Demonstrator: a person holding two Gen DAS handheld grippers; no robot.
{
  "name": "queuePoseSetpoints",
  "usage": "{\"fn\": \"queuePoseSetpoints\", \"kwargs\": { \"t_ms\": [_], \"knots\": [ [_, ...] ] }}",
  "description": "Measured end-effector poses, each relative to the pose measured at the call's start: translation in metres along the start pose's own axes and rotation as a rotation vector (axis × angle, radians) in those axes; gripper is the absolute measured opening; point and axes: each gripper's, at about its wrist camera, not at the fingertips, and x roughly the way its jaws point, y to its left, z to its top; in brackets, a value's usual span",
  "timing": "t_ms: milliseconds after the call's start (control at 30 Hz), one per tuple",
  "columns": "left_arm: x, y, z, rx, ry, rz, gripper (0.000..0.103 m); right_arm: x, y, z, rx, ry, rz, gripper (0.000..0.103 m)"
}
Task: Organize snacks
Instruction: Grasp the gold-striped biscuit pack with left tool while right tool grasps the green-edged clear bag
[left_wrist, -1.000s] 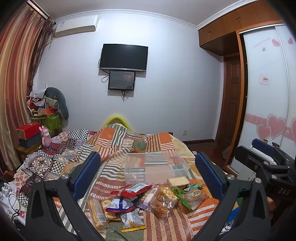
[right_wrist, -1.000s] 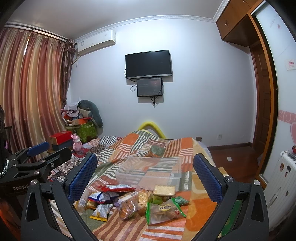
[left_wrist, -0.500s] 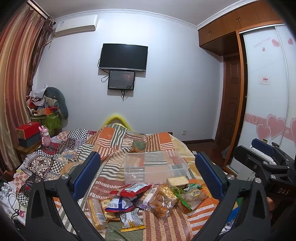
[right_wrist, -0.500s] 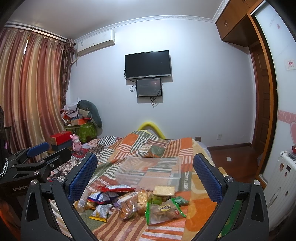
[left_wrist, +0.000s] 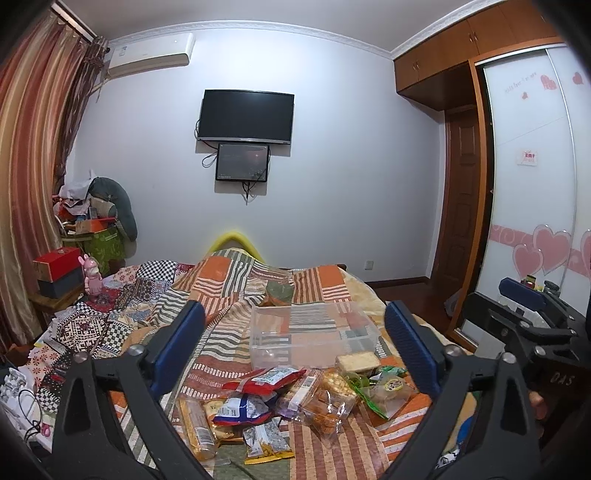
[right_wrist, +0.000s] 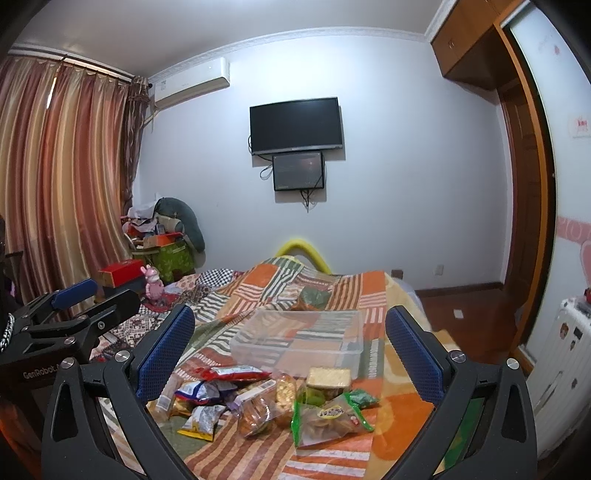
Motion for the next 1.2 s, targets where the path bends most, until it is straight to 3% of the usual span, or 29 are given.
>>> {"fn": "queuePoseSetpoints", "kwargs": {
  "t_ms": [267, 433, 533, 867, 1200],
  "knots": [
    [0.020, 0.023, -0.012, 0.002, 0.104, 0.007, 0.070, 0.020, -0.015, -0.011, 0.013, 0.102, -0.008, 0.082],
    [0.043, 0.054, -0.029, 0.014, 0.230, 0.065, 0.057, 0.038, -0.029, -0.026, 0.010, 0.204, -0.005, 0.073],
    [0.056, 0.074, -0.045, 0.026, 0.312, 0.103, 0.055, 0.050, -0.038, -0.038, 0.015, 0.268, -0.011, 0.070],
    [0.110, 0.129, -0.115, -0.037, 0.587, 0.147, 0.050, 0.081, -0.059, -0.070, 0.060, 0.464, -0.012, 0.069],
    [0.149, 0.143, -0.161, -0.071, 0.721, 0.149, 0.050, 0.114, -0.061, -0.095, 0.089, 0.596, 0.017, 0.079]
  ]
}}
